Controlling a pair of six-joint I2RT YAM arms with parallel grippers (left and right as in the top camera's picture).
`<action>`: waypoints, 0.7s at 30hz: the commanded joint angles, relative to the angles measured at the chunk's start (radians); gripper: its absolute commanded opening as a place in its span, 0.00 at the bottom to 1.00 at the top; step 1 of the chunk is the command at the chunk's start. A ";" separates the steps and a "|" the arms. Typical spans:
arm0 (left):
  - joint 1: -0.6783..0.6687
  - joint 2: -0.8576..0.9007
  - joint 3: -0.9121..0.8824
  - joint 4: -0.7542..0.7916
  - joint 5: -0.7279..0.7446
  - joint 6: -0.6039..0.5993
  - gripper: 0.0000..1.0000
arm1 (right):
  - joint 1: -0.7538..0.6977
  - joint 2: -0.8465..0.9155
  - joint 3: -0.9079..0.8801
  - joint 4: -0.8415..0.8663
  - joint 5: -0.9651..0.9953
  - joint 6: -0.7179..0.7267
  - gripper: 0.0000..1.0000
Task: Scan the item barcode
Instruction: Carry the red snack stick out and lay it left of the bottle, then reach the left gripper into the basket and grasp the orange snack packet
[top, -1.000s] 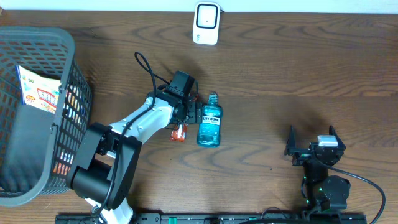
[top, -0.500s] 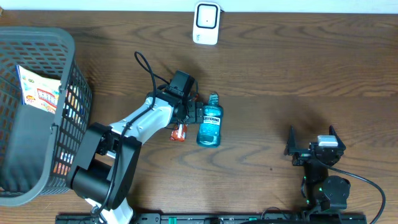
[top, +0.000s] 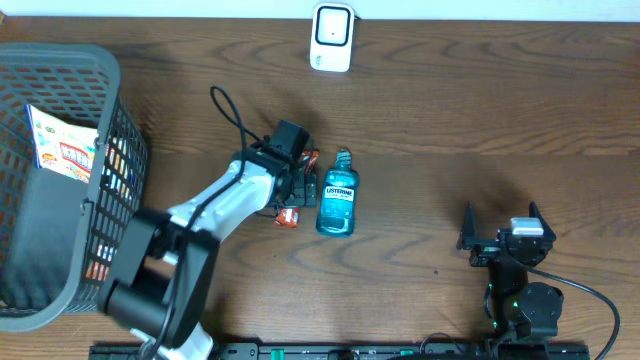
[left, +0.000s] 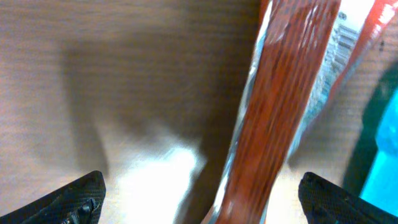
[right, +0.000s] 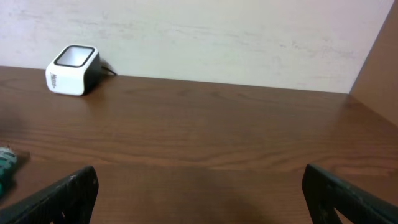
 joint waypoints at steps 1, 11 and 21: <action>0.003 -0.192 -0.002 -0.008 -0.064 -0.012 1.00 | 0.002 -0.005 -0.001 -0.003 -0.002 -0.012 0.99; 0.003 -0.609 -0.002 -0.047 -0.151 -0.004 1.00 | 0.002 -0.005 -0.001 -0.003 -0.002 -0.012 0.99; 0.003 -0.736 -0.002 -0.171 -0.248 -0.005 1.00 | 0.002 -0.005 -0.001 -0.003 -0.002 -0.012 0.99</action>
